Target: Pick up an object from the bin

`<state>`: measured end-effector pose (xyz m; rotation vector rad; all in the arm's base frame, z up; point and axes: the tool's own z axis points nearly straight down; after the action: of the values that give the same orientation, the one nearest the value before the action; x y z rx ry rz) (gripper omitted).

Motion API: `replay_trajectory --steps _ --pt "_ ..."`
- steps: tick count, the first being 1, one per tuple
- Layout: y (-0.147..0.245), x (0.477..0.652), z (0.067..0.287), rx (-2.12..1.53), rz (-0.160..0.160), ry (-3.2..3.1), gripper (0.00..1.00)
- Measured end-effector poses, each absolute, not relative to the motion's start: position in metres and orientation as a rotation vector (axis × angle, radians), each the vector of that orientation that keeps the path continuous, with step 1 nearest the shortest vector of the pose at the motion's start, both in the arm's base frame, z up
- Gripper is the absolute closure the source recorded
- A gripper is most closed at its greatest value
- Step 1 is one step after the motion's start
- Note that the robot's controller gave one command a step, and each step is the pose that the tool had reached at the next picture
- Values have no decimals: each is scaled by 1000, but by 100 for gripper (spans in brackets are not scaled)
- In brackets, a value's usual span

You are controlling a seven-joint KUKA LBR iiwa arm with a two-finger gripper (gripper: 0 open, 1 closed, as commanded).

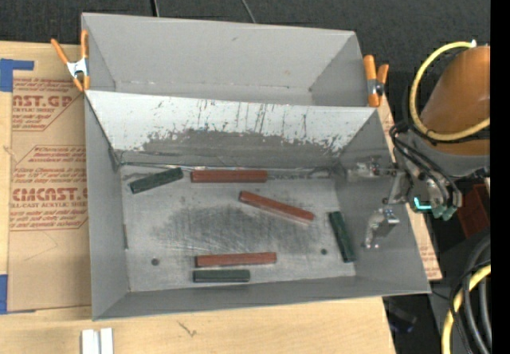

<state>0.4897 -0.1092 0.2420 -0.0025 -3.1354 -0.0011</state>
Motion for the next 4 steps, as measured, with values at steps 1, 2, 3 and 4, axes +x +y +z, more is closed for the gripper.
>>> replay_trajectory --steps 1,2,3,4 --pt "-109 491 245 0 1 -3142 0" --pt "-94 513 170 106 2 -3147 0" --pt "-101 546 121 -78 -1 -3144 0" --pt "-81 517 76 -69 -1 -3137 100"
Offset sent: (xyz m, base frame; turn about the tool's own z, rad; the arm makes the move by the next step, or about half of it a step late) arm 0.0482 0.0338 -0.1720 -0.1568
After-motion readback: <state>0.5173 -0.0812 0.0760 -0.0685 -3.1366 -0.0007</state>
